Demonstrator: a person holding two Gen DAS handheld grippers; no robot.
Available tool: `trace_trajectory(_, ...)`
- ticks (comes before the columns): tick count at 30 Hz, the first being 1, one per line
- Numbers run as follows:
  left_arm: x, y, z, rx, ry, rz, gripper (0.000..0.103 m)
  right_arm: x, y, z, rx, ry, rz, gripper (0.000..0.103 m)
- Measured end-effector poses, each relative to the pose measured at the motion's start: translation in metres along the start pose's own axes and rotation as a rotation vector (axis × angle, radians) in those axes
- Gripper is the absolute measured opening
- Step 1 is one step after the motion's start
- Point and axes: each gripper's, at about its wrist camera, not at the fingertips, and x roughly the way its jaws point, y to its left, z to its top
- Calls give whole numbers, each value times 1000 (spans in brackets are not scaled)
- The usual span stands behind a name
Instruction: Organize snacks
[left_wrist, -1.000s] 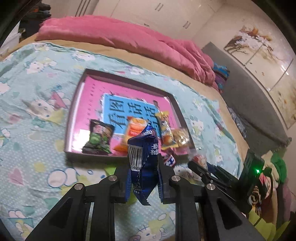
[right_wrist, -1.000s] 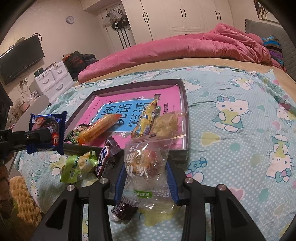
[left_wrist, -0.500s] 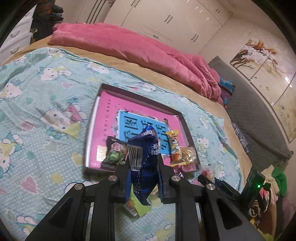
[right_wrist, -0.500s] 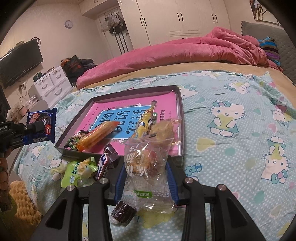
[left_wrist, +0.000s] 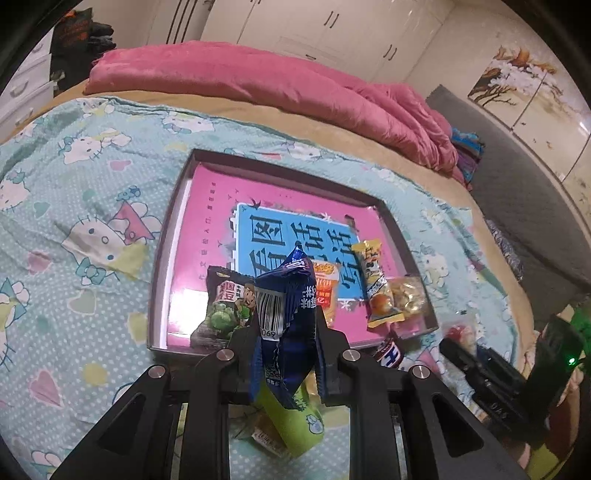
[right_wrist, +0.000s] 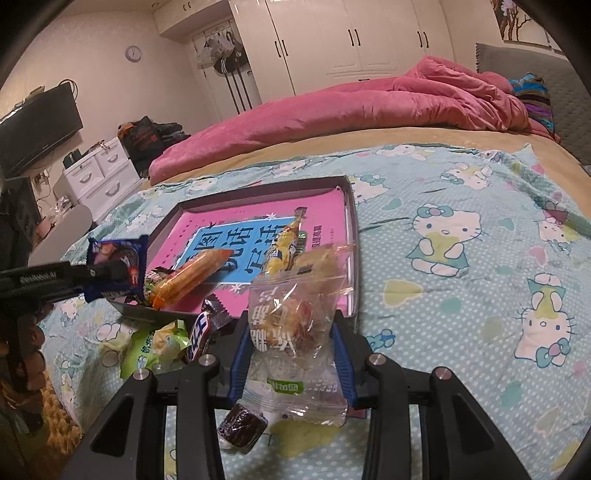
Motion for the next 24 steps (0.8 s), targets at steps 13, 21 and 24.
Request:
trace_trajectory(13,26,-9,-4,-6,44,-16,22,0,-3,3,10,-14,-7,40)
trace_trajectory(21,40,-4,0,-46,65,-52,22,2,-3,8,4,-25,-10,40)
trace_trajectory(24,45,-2,2,-63,71,-67,22,4,-1,9,-3,-22,-8,40)
